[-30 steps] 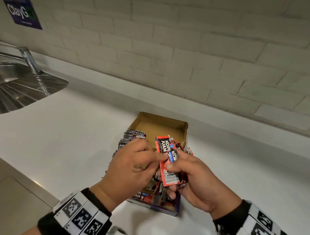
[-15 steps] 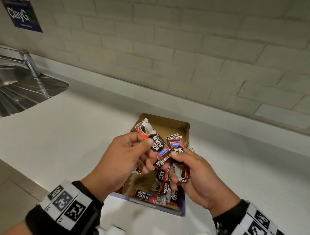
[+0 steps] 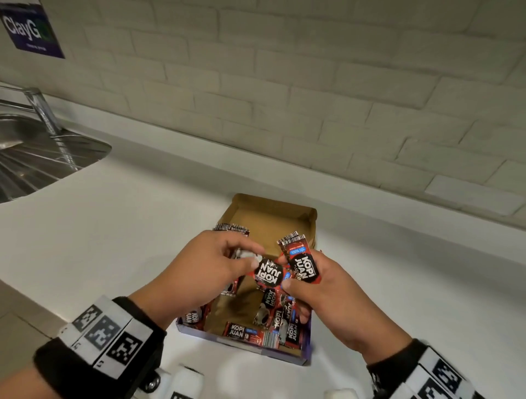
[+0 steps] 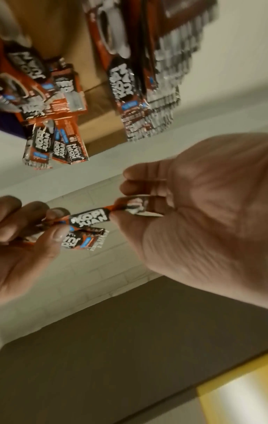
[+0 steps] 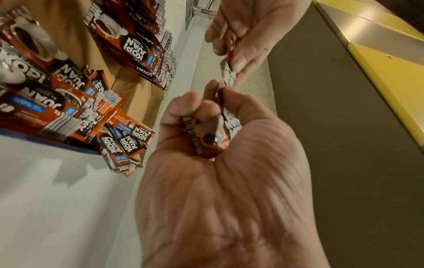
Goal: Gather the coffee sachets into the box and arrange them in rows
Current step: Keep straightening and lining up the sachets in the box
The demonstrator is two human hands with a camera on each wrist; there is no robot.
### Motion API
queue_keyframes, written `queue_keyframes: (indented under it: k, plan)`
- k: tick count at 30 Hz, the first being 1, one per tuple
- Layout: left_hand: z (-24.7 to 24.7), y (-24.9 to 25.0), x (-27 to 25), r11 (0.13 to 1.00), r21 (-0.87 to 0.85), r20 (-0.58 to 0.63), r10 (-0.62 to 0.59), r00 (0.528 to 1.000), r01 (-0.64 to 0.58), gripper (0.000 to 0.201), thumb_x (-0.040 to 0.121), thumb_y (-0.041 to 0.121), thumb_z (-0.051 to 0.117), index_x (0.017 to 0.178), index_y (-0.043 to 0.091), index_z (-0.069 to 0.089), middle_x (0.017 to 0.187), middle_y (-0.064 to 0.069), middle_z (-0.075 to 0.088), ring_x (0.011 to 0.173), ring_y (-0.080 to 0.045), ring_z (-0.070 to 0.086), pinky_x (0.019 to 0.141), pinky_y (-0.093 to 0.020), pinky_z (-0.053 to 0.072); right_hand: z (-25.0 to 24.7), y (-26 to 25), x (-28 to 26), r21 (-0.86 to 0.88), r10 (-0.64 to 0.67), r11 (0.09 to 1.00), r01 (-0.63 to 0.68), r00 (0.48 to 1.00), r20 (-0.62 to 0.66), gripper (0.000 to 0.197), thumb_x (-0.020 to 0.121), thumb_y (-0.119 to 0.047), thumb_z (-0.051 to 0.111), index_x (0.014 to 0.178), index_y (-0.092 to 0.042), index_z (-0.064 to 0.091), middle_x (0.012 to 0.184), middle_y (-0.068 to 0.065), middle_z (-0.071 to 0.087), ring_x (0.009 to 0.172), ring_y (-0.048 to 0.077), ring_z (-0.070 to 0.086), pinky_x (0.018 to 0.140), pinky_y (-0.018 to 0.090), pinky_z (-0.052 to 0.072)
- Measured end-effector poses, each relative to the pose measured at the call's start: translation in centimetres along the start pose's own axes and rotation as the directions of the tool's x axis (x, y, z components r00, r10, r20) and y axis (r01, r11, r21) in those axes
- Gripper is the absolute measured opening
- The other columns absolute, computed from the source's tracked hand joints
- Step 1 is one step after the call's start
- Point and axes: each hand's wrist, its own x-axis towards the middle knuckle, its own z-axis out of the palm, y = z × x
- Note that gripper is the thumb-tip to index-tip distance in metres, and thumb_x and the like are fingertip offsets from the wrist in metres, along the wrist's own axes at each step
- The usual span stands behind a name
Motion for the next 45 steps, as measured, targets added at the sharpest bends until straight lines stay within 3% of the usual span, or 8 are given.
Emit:
queue_keyframes:
  k: [5,11,20,25,29,35,40,45]
  plan:
    - [-0.4,0.2,-0.1,0.964,0.266,0.157,-0.075,0.985,0.031,0.007,0.086,0.027,0.079,0.084,0.024,0.072,0.075,0.002,0.075,0.061,-0.018,0.065,0.064,-0.030,0.051,-0.1,0.4,0.5,0.090,-0.006,0.996,0.011,0.998,-0.058,0.022,0.094,-0.011,0.071,0.110,-0.025,0.067,0.071,0.000,0.067,0.054,0.017,0.050,0.058,0.035,0.050]
    - [2.3,0.4,-0.3,0.966,-0.154,0.271,-0.159,0.949,0.206,0.019,0.099,0.026,0.061,0.093,0.010,0.053,0.077,-0.009,0.068,0.072,-0.037,0.074,0.057,-0.036,0.055,0.4,0.4,1.1,0.226,-0.049,0.973,0.052,0.999,-0.017,0.020,0.089,-0.018,0.076,0.107,-0.021,0.069,0.069,0.005,0.062,0.054,0.017,0.050,0.054,0.031,0.047]
    - [3.4,0.6,-0.3,0.950,-0.287,0.112,-0.091,0.989,0.120,0.020,0.098,0.024,0.063,0.084,0.012,0.056,0.071,0.000,0.061,0.063,-0.023,0.054,0.056,-0.031,0.047,1.1,-0.1,1.5,0.564,-0.028,0.822,0.073,0.996,-0.089,0.041,0.081,-0.013,0.075,0.120,-0.007,0.064,0.068,0.018,0.055,0.051,0.024,0.048,0.049,0.030,0.045]
    - [4.4,1.1,0.2,0.971,-0.204,0.145,-0.094,0.985,0.123,0.030,0.090,0.013,0.071,0.067,0.013,0.051,0.058,0.009,0.061,0.049,-0.015,0.052,0.050,-0.032,0.047,2.5,0.1,1.9,0.373,-0.002,0.928,0.030,0.997,-0.075,0.012,0.089,-0.025,0.070,0.100,-0.024,0.074,0.098,0.019,0.075,0.082,0.040,0.068,0.071,0.055,0.055]
    - [3.7,1.6,0.0,0.999,0.019,0.164,-0.035,0.986,0.032,0.033,0.079,0.025,0.083,0.064,0.019,0.055,0.067,0.009,0.069,0.065,0.002,0.064,0.065,-0.030,0.050,2.4,-0.2,1.7,0.270,-0.034,0.961,0.060,0.995,-0.099,0.016,0.103,-0.012,0.055,0.103,-0.019,0.071,0.086,0.009,0.078,0.074,0.025,0.072,0.066,0.037,0.056]
    - [0.9,3.8,0.9,0.994,-0.102,0.024,0.028,0.999,-0.025,0.032,0.088,0.024,0.076,0.116,0.029,0.060,0.108,0.000,0.064,0.066,-0.019,0.065,0.058,-0.033,0.056,2.0,-0.2,2.4,0.029,-0.123,0.992,0.123,0.992,0.017,0.018,0.105,-0.023,0.056,0.114,-0.036,0.063,0.073,0.003,0.063,0.057,0.019,0.054,0.061,0.037,0.048]
    - [0.4,3.7,1.6,0.995,0.082,0.139,0.045,0.989,-0.057,0.009,0.097,0.015,0.065,0.100,0.021,0.071,0.080,-0.013,0.074,0.068,-0.023,0.073,0.077,-0.045,0.062,2.6,0.3,3.2,-0.117,-0.059,0.990,0.072,0.992,0.107,0.012,0.102,-0.028,0.062,0.100,-0.040,0.066,0.074,-0.001,0.064,0.065,0.013,0.061,0.066,0.042,0.054]
    - [-1.0,3.3,2.3,0.957,0.261,0.092,0.109,0.990,-0.129,0.015,0.093,0.022,0.070,0.089,0.036,0.075,0.076,-0.001,0.073,0.067,-0.023,0.067,0.067,-0.042,0.055,2.7,1.3,4.2,-0.275,0.024,0.961,0.017,0.989,0.144,0.009,0.093,-0.041,0.071,0.098,-0.035,0.066,0.082,-0.009,0.071,0.074,0.007,0.066,0.081,0.046,0.061]
